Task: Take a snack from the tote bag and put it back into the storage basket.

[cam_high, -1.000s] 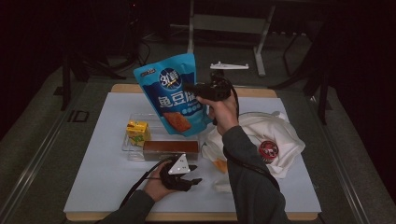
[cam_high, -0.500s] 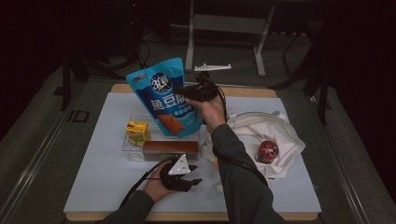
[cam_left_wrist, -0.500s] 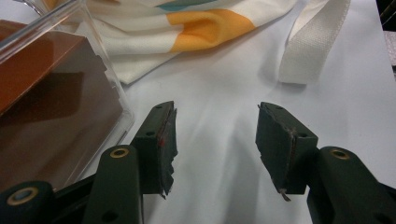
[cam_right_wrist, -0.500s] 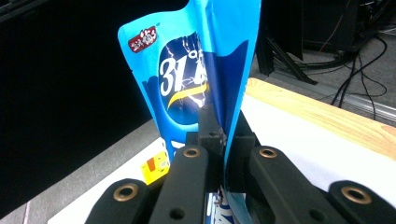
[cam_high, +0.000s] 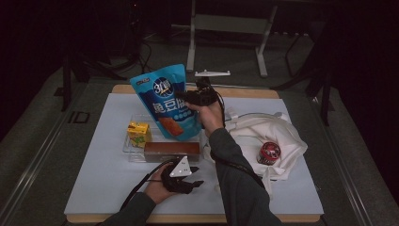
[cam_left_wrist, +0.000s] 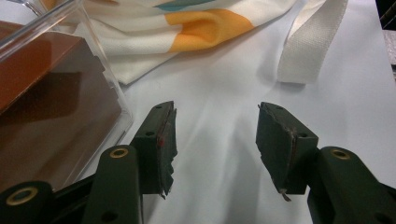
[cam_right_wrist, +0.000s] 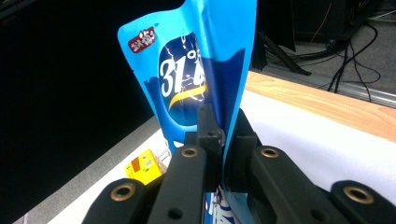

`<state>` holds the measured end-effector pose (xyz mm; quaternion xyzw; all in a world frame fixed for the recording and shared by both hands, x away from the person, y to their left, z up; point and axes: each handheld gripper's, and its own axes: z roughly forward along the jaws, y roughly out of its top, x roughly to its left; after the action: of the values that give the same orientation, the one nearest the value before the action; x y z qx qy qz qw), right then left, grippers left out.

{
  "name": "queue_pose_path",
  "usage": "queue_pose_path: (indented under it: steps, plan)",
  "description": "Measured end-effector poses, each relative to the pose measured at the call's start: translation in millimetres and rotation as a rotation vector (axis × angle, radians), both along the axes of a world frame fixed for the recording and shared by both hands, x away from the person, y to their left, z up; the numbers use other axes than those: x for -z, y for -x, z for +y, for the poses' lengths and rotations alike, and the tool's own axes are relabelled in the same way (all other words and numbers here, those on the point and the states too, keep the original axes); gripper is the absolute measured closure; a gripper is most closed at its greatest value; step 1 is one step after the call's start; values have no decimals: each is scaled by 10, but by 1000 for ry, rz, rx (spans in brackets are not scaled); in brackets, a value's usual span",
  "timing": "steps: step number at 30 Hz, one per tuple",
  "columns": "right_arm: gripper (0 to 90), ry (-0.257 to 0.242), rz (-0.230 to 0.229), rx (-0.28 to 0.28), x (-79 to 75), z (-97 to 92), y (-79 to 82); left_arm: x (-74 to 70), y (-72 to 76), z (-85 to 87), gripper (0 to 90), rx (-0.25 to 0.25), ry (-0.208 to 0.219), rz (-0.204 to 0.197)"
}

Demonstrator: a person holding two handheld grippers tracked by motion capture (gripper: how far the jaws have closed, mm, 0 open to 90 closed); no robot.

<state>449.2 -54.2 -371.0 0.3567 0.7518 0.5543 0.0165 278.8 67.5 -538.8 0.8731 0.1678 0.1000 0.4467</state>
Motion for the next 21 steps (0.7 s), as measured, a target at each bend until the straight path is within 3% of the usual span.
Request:
queue_pose_path:
  steps: [4,11,17,21]
  plan:
    - [873,8,-22,17,-39,-21,4,0,3,-1,477,1,-2,-2]
    - [873,-3,-16,58,-54,-19,-6,0,2,-1,476,0,0,0]
    - [872,-16,-27,53,-85,131,-1,-1,3,1,476,1,-4,-4]
    - [866,-46,-11,62,-35,244,14,-2,9,0,475,4,-6,-7]
